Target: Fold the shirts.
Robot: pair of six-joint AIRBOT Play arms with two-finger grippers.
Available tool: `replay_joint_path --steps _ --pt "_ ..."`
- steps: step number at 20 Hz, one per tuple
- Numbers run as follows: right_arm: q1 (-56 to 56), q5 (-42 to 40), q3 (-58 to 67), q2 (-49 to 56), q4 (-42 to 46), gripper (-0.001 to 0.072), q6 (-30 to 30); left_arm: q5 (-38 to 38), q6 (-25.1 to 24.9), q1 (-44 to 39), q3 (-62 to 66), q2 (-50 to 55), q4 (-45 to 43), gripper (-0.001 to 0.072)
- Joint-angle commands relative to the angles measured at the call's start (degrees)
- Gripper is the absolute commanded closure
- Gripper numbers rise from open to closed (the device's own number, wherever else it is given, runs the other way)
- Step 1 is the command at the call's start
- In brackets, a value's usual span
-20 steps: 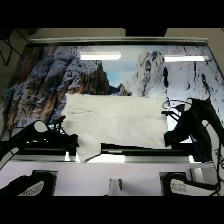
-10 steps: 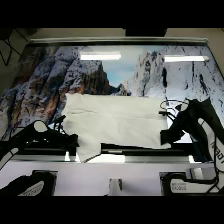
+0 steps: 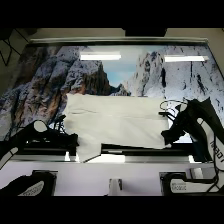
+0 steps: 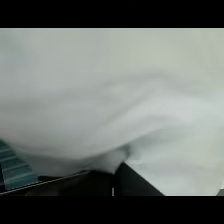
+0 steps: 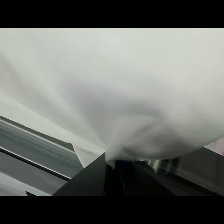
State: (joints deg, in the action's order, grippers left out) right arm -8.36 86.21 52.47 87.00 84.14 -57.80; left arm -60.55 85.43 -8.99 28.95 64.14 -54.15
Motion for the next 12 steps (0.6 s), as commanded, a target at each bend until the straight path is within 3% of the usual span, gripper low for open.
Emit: replay_joint_path --steps 1,6,12 --pt "0.0 0.7 2.4 -2.1 2.5 0.0692 3.2 -0.1 -2.5 0.2 3.8 -0.7 0.0 0.0680" --pt "0.2 -4.2 16.5 -5.7 -0.2 0.0694 0.8 -0.2 -0.1 3.9 23.4 -0.2 -3.2 0.0682" --pt "3.1 -14.0 28.8 -0.6 4.1 0.0693 -2.4 -4.7 1.8 7.0 43.1 17.8 -3.2 0.0679"
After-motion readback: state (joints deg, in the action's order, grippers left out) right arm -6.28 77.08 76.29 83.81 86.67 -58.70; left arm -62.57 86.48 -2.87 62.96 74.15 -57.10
